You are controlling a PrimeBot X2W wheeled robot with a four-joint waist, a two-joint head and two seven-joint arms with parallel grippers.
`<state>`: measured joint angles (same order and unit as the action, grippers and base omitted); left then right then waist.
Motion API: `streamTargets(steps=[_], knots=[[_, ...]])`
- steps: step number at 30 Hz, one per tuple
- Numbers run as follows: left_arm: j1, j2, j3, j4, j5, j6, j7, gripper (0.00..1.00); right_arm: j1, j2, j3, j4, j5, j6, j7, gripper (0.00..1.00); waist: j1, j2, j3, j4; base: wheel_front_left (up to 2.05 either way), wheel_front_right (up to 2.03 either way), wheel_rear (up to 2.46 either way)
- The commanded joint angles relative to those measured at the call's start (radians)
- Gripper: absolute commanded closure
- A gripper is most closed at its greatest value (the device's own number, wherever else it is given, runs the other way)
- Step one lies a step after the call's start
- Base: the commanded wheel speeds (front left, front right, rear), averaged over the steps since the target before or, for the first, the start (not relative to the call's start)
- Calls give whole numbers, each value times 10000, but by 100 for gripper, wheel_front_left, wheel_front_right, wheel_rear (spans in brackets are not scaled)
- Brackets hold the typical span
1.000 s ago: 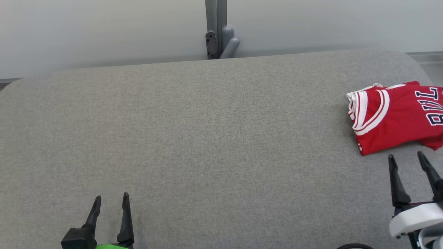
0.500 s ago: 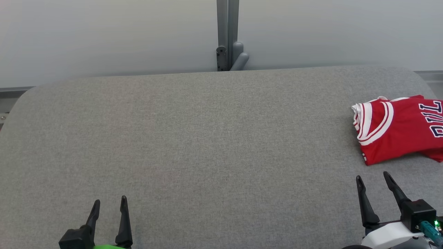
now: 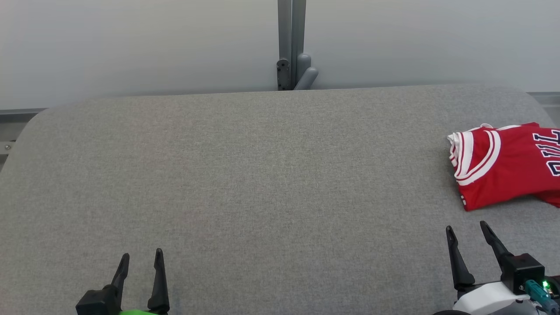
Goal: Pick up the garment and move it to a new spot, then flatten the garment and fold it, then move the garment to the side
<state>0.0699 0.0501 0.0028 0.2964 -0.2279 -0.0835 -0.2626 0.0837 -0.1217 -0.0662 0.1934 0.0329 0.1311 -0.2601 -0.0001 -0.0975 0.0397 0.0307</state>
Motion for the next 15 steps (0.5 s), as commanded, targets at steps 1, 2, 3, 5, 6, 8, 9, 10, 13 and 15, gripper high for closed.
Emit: streamTargets(steps=[1,2,3,5,6,8,9,10,13,15], knots=[[-108,12,8,-7,-18,7,-24,0,-50,-5,-15,25,9,-9,-39,0,1,1,-3,6,0,0,0],[-102,12,5,-15,-8,2,-24,0,-44,1,-16,39,4,-9,-39,0,1,1,-14,9,0,0,0],[-90,12,12,-27,9,0,-24,0,-37,10,-32,55,1,-9,-39,0,1,1,-21,10,0,0,0],[-64,12,48,-51,40,-3,-24,0,-42,27,-54,65,-2,-9,-40,0,1,1,-23,11,0,0,0],[0,-2,2,-15,2,0,0,0,-50,40,-46,50,0,0,0,0,1,0,-24,12,0,0,0],[-14,-1,7,-25,3,-1,-1,0,-62,41,-48,42,-1,0,-1,0,1,0,-11,7,0,0,0],[-24,-1,10,-29,4,-2,-1,0,-72,42,-51,38,-2,0,-2,0,1,0,-5,5,0,0,0],[-35,-1,13,-32,4,-3,-1,0,-82,43,-54,36,-4,0,-2,0,1,0,1,3,0,0,0],[-79,1,29,-42,8,-11,-2,0,-122,47,-58,26,-15,-1,-4,0,1,0,28,-7,0,0,0],[-99,1,38,-47,9,-15,-3,0,-141,37,-39,1,-29,-1,-5,0,1,0,40,-13,0,0,0]])
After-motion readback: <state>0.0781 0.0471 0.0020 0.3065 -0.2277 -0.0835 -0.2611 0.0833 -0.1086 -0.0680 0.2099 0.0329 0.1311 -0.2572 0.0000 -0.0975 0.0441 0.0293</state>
